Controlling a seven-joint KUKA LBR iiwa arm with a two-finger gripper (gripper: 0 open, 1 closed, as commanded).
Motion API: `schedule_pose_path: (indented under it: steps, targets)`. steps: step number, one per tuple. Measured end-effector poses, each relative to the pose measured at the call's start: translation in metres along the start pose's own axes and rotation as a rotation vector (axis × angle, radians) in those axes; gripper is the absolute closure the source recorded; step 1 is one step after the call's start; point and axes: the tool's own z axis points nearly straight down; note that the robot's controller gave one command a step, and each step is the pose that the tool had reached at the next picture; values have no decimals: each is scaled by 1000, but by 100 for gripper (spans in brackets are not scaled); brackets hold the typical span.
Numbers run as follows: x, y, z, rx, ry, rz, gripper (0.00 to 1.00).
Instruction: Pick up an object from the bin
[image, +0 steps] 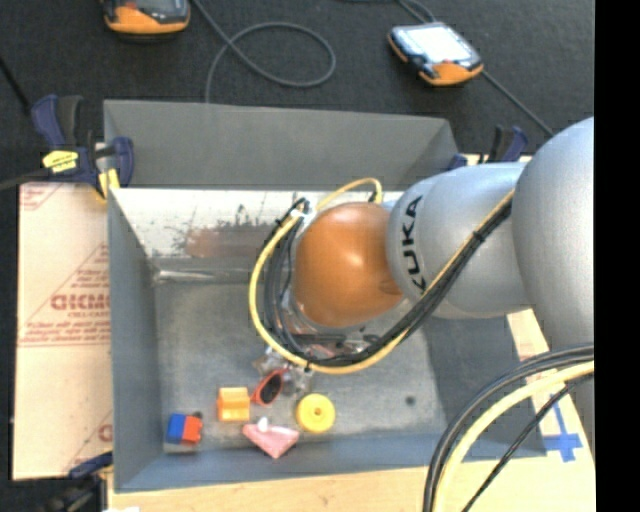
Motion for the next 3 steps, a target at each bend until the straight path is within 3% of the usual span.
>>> schedule_pose_path:
  steps: [1, 2, 3]
  targets:
    - [-4, -28, -2, -3, 2, -70, 100]
    - [4, -15, -60, -5, 6, -71, 100]
    - [-12, -30, -66, 6, -5, -72, 100]
